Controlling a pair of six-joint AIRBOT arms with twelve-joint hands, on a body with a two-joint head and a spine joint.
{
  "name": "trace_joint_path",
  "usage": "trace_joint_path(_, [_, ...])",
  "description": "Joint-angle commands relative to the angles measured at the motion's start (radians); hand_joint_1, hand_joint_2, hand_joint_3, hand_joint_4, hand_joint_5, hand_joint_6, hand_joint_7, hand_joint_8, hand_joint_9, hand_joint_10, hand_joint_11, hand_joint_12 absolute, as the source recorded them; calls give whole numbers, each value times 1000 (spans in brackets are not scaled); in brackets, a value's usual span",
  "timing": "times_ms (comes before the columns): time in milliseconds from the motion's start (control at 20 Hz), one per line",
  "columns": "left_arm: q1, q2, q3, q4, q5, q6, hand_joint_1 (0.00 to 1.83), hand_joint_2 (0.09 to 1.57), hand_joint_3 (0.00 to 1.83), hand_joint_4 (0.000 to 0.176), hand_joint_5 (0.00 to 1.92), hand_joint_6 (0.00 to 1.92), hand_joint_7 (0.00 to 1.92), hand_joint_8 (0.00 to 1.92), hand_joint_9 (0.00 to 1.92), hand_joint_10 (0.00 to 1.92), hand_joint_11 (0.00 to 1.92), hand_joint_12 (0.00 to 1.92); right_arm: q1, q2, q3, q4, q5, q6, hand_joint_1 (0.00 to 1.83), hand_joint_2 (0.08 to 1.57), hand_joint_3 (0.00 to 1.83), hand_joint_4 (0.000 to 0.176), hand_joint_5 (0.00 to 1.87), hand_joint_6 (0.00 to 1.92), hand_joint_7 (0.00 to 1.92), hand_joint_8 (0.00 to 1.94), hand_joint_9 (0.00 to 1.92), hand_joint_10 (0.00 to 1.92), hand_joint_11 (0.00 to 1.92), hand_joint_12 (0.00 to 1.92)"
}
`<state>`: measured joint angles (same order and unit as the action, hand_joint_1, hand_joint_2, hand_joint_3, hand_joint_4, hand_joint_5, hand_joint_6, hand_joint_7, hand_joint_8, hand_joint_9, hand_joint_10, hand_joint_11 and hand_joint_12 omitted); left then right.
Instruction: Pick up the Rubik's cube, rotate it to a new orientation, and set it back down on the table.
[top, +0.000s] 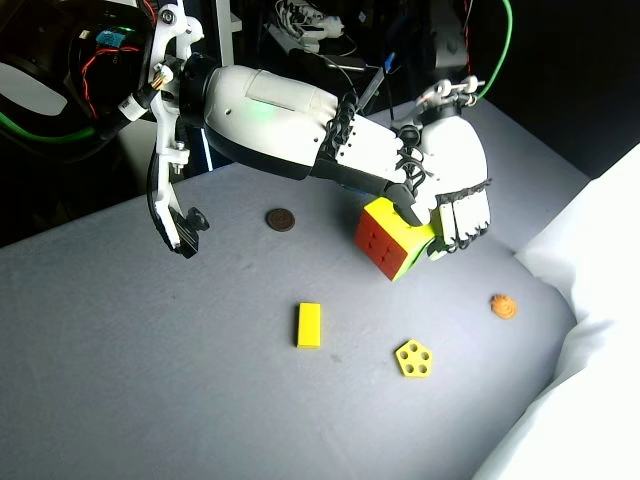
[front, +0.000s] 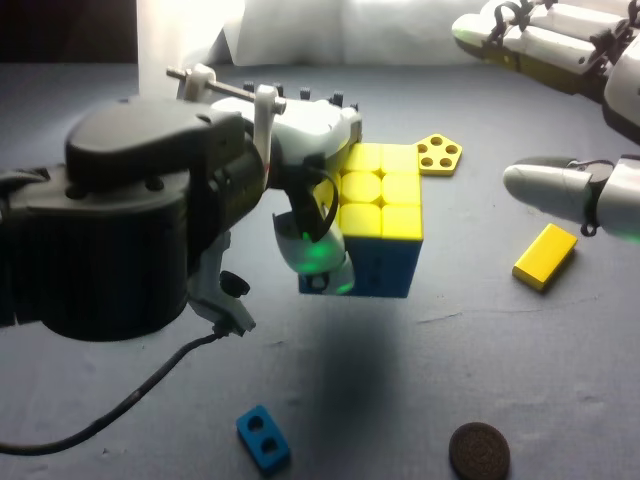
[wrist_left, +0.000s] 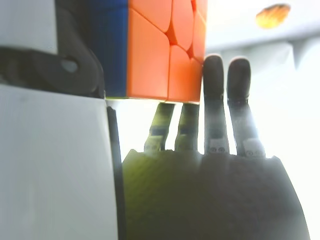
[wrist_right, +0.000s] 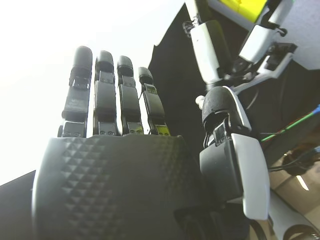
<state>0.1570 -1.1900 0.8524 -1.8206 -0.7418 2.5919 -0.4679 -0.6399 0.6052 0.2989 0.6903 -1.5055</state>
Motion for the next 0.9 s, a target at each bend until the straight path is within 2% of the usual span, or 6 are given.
trace_joint_path(0, [-22, 12, -4, 57, 2, -2, 1141, 1070, 7, 0, 132, 1508, 14, 1638, 19, 1707, 0, 1778, 18, 6, -2, -1, 106, -2, 0, 1326, 0, 0, 114, 6, 217, 8, 287, 28, 0, 746])
trace_joint_path(150, [-56, 17, -15, 26, 2, 17, 1137, 1058, 2, 0, 143, 1498, 49, 1592, 45, 1659, 0, 1750, 77, 24, -2, 48, -23, 3, 0, 1313, 0, 0, 152, 11, 504, 55, 449, 287, 0, 1145])
trace_joint_path(300, [-75, 21, -29, 7, 4, 18, 1150, 1043, 0, 0, 155, 1502, 41, 1632, 53, 1684, 14, 1752, 113, 41, -2, 51, -112, 47, 0, 1317, 1, 0, 173, 5, 666, 133, 317, 1202, 0, 1547])
trace_joint_path(450, [-95, 24, -35, 2, 4, 18, 1144, 1040, 0, 0, 174, 1478, 63, 1603, 61, 1672, 14, 1758, 145, 66, -5, 51, -198, 89, 25, 1323, 1, 0, 164, 0, 393, 1152, 276, 1624, 41, 1872])
trace_joint_path(500, [-99, 24, -35, -1, 3, 18, 1157, 1034, 0, 0, 195, 1477, 81, 1601, 75, 1669, 35, 1754, 168, 71, -6, 51, -235, 98, 18, 1326, 1, 0, 146, 2, 354, 1360, 253, 1745, 43, 1911])
trace_joint_path(850, [-109, 25, -41, -5, 1, 18, 1180, 1058, 1, 0, 176, 1469, 79, 1611, 84, 1671, 25, 1758, 234, 77, -11, 51, -399, 141, 9, 1338, 1, 0, 113, 2, 451, 1760, 434, 1921, 297, 1921])
